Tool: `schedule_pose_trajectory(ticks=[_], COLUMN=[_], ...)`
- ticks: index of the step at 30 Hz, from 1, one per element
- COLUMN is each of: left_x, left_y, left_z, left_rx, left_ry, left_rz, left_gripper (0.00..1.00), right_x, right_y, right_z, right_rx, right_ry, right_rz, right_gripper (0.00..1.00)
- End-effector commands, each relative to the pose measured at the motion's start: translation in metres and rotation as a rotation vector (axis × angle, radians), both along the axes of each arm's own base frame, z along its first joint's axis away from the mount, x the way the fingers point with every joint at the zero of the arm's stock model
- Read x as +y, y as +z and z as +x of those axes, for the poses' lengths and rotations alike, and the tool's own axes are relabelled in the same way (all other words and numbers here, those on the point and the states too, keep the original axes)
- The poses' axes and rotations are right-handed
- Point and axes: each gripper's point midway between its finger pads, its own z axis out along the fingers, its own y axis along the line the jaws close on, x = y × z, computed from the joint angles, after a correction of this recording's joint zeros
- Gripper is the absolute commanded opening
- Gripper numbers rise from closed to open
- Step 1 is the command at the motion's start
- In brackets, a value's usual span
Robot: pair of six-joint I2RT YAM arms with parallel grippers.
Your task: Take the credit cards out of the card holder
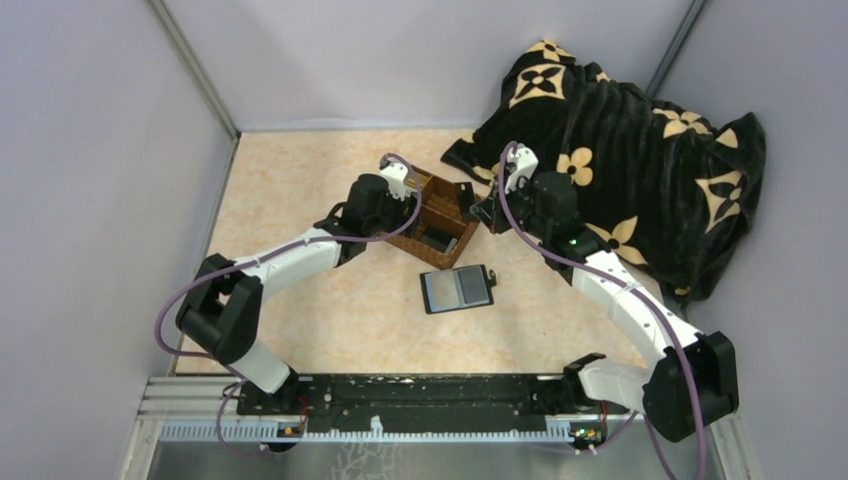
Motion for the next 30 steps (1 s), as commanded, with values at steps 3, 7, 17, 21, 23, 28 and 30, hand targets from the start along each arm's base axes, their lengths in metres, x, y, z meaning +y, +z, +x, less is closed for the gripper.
schedule_pose_trajectory(ticks=[3,7,17,21,23,28,30], left_x=[0.017,0.015,0.014,0.015,0.012,0.001,-0.002], left_y=[-0.012,-0.025,-0.056,-0.058,-0.059,-0.062,-0.063], left_z=[0.013,0.012,-0.011,-0.025,-0.034,-0.056,-0.064], left_rx=[0.003,0.036,0.151,0.188,0.217,0.261,0.271], left_ry=[0.047,0.034,0.004,-0.005,-0.013,-0.031,-0.039], left_rz=[0.046,0.055,0.041,0.012,-0.013,-0.036,-0.032], left_gripper=[0.74,0.66,0.26,0.05,0.04,0.03,0.03], right_x=[0.001,0.0,-0.001,0.0,0.0,0.002,0.002], right_y=[0.014,0.014,0.011,0.009,0.009,0.006,0.005], right_z=[0.003,0.003,0.003,0.003,0.003,0.003,0.003], right_rx=[-0.035,-0.035,-0.027,-0.023,-0.021,-0.015,-0.012], right_ry=[0.006,0.002,0.001,0.005,0.008,0.012,0.015], right_rz=[0.033,0.031,0.034,0.037,0.039,0.043,0.043], right_gripper=[0.0,0.0,0.0,0.0,0.0,0.0,0.0])
